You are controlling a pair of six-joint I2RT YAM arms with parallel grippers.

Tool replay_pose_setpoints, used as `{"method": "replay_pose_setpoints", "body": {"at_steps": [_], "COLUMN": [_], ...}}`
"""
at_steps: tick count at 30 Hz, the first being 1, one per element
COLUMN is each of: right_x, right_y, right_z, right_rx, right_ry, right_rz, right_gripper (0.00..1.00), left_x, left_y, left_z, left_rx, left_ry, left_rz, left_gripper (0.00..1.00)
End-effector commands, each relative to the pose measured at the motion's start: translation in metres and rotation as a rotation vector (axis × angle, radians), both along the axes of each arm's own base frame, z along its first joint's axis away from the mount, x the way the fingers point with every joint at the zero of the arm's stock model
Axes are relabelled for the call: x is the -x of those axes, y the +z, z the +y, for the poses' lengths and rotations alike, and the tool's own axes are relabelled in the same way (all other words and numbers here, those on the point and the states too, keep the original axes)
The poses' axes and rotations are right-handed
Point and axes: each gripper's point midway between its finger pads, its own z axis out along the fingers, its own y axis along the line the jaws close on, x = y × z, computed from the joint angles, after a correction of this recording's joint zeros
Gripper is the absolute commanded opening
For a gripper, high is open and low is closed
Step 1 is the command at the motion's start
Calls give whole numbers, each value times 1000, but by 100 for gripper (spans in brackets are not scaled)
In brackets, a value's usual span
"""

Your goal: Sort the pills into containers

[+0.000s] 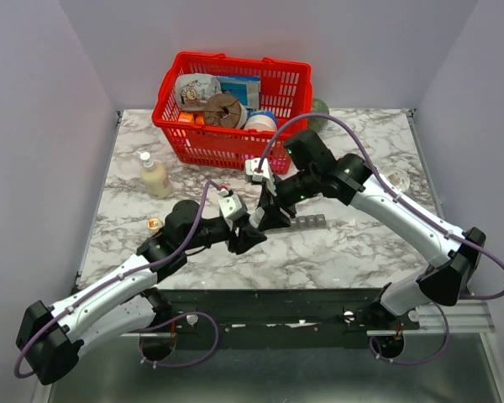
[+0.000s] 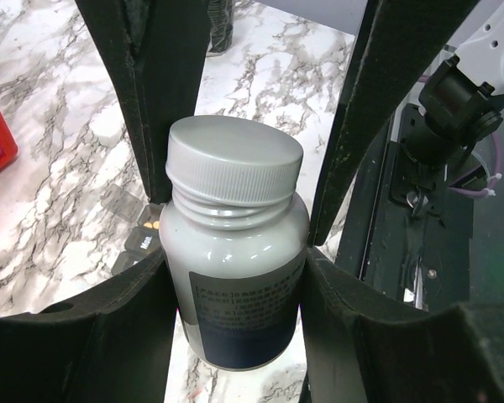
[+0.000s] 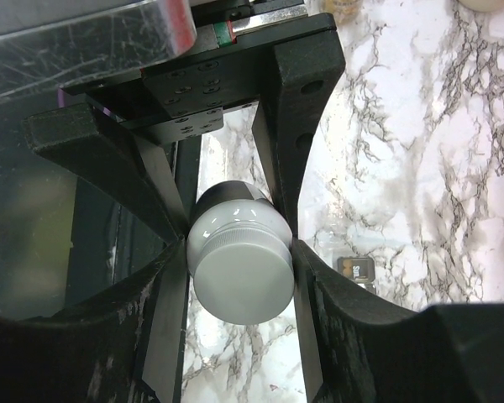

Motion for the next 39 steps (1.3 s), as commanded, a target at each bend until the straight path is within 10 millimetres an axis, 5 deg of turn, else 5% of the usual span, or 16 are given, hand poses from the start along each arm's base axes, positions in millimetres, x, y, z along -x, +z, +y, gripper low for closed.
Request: {"method": "replay_pose_setpoints", "body": {"at_steps": [1,6,17,39], "right_x": [-7,9,44,15], "right_y": [8,17,24,1], "right_z": [-4,-4,-16,-5], "right_rx": [0,-31,-66,2], "right_ry": [-30,82,306,201], "right_rz": [-54,-47,-52,-62], "right_gripper": [34,25,23,30], "left_x": [-3,5,23,33], "left_y": [8,1,-15,2], "left_z": [0,0,3,-4], "left_rx": [8,-30,-90,-3], "left_ry": [9,-44,-168,-232], "left_rz": [-9,-6,44,40], "left_gripper": [0,0,0,0]}}
